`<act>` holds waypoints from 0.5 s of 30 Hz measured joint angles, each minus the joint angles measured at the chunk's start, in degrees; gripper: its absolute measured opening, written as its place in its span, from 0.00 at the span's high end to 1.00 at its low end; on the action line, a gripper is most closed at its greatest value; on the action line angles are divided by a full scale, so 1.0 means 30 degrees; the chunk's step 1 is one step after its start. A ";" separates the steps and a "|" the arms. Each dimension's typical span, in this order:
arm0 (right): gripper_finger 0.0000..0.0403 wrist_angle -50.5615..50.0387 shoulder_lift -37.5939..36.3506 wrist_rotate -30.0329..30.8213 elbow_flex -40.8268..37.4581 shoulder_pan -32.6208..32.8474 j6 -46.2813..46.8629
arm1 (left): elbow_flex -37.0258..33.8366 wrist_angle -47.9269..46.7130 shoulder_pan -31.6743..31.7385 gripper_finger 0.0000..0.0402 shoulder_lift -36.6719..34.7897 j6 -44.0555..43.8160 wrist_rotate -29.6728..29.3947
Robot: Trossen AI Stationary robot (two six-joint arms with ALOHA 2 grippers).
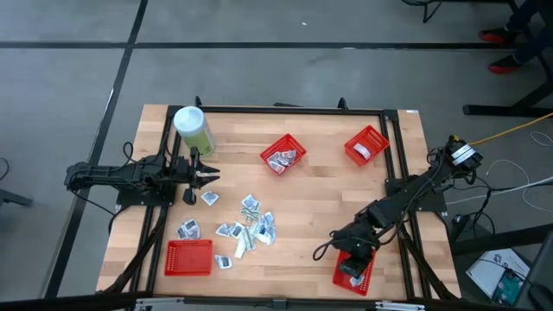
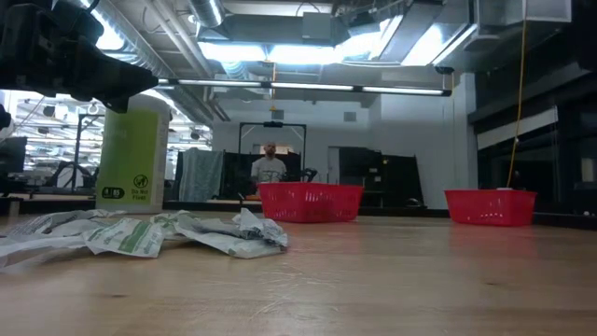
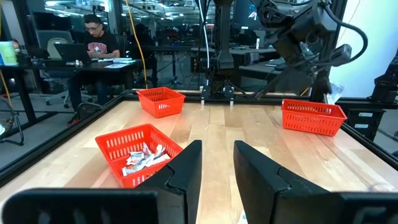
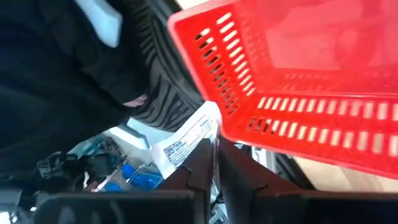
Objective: Pick & Place First Aid Supplies
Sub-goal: Put the blue alcohol pad into the red container
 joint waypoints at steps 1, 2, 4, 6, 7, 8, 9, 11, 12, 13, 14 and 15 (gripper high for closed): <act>0.91 -0.0162 0.0000 0.0081 0.0000 0.0000 0.0000 | 0.0000 -0.0002 0.0000 0.78 0.0005 0.0000 -0.0004; 0.90 -0.0296 0.0000 0.0238 0.0000 0.0000 -0.0005 | 0.0000 -0.0002 0.0000 0.78 -0.0002 0.0000 -0.0003; 0.88 -0.0706 0.0000 0.0552 0.0000 0.0000 -0.0013 | 0.0000 -0.0002 0.0000 0.78 0.0001 0.0000 0.0000; 0.87 -0.1242 0.0000 0.0878 0.0000 -0.0001 -0.0039 | 0.0000 -0.0002 0.0000 0.78 -0.0001 0.0000 0.0000; 0.86 -0.1505 0.0000 0.0951 0.0000 0.0000 -0.0087 | 0.0000 0.0001 0.0000 0.78 -0.0001 0.0000 0.0000; 0.85 -0.1778 0.0000 0.1020 0.0000 -0.0007 -0.0087 | 0.0000 -0.0002 0.0000 0.78 0.0005 0.0000 -0.0007; 0.85 -0.2068 -0.0007 0.1058 0.0000 0.0000 -0.0096 | 0.0000 -0.0002 0.0000 0.78 -0.0002 0.0000 -0.0007; 0.83 -0.2777 -0.0007 0.1068 0.0000 0.0000 -0.0171 | 0.0000 -0.0002 0.0000 0.78 -0.0001 0.0000 -0.0003; 0.83 -0.3104 -0.0007 0.1090 0.0000 0.0000 -0.0209 | 0.0000 0.0005 0.0000 0.78 0.0005 0.0000 0.0000; 0.82 -0.3459 -0.0007 0.1198 0.0000 0.0000 -0.0263 | 0.0000 0.0000 0.0000 0.78 0.0000 0.0000 0.0000; 0.81 -0.3822 -0.0007 0.1372 0.0000 -0.0005 -0.0402 | 0.0000 -0.0002 0.0000 0.78 0.0003 0.0000 0.0000; 0.81 -0.4125 -0.0007 0.1561 0.0000 -0.0003 -0.0650 | 0.0000 -0.0001 0.0000 0.78 -0.0001 0.0000 -0.0007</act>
